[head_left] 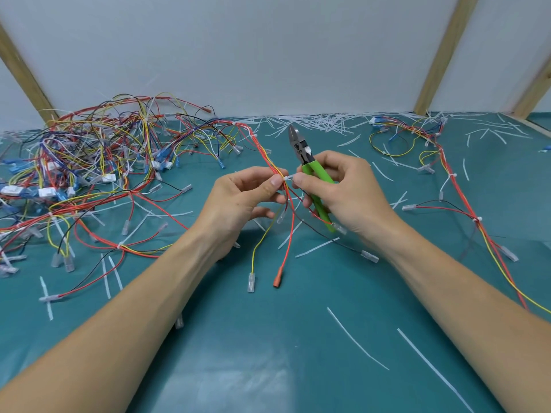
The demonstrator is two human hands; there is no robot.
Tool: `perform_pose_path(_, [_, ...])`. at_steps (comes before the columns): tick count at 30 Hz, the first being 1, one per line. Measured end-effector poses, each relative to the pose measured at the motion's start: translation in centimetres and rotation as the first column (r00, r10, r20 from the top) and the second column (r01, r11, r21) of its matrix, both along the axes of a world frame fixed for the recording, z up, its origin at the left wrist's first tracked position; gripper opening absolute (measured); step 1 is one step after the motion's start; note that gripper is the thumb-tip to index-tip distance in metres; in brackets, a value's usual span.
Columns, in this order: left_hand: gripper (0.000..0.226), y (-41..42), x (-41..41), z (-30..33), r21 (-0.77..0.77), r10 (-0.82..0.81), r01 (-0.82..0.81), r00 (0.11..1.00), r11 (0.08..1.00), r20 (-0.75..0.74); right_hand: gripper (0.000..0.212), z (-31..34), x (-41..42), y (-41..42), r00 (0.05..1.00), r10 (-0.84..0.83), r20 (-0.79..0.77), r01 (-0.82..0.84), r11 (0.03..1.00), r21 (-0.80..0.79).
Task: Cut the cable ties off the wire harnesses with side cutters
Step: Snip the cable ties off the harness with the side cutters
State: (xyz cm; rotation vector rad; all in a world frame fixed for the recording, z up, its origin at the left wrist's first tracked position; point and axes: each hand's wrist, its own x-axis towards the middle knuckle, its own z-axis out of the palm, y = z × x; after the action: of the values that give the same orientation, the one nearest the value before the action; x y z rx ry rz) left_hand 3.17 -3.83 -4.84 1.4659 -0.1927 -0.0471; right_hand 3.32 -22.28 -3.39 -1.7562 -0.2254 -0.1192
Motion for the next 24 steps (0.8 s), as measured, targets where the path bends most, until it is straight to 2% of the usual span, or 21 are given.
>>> perform_pose_path(4, [0.024, -0.1, -0.1, -0.1, 0.001, -0.009, 0.009, 1.0, 1.0, -0.012, 0.014, -0.2, 0.0, -0.1, 0.99, -0.073, 0.12, 0.092, 0.982, -0.167])
perform_pose_path(8, [0.021, -0.1, -0.2, 0.0, -0.001, -0.036, 0.036, 0.999, 0.999, -0.007, 0.023, -0.2, -0.1, -0.1, 0.97, -0.168, 0.175, 0.213, 0.934, -0.286])
perform_pose_path(12, [0.022, -0.3, -0.3, 0.1, 0.015, -0.026, 0.025, 0.999, 1.0, 0.027, 0.033, -0.1, -0.3, -0.1, 0.964, -0.189, 0.185, 0.241, 0.915, -0.325])
perform_pose_path(17, [0.014, -0.3, -0.3, 0.2, 0.039, 0.084, -0.088, 0.993, 0.995, 0.084, 0.025, 0.2, -0.3, 0.1, 0.964, -0.18, 0.196, 0.237, 0.916, -0.323])
perform_pose_path(20, [0.014, 0.2, 0.0, 0.4, 0.1, 0.171, -0.183, 0.978, 0.978, 0.117, 0.024, 1.0, -0.2, -0.2, 0.995, -0.099, 0.001, 0.097, 0.974, -0.205])
perform_pose_path(22, [0.017, 0.4, 0.2, 0.5, 0.096, 0.197, -0.207, 0.975, 0.974, 0.105, 0.035, 1.5, -0.2, -0.6, 0.984, 0.016, -0.179, -0.043, 0.988, -0.145])
perform_pose_path(24, [0.015, 0.7, 0.4, 0.4, 0.091, 0.197, -0.204, 0.977, 0.975, 0.079, 0.044, 1.8, -0.3, -0.9, 0.953, 0.091, -0.29, -0.136, 0.981, -0.14])
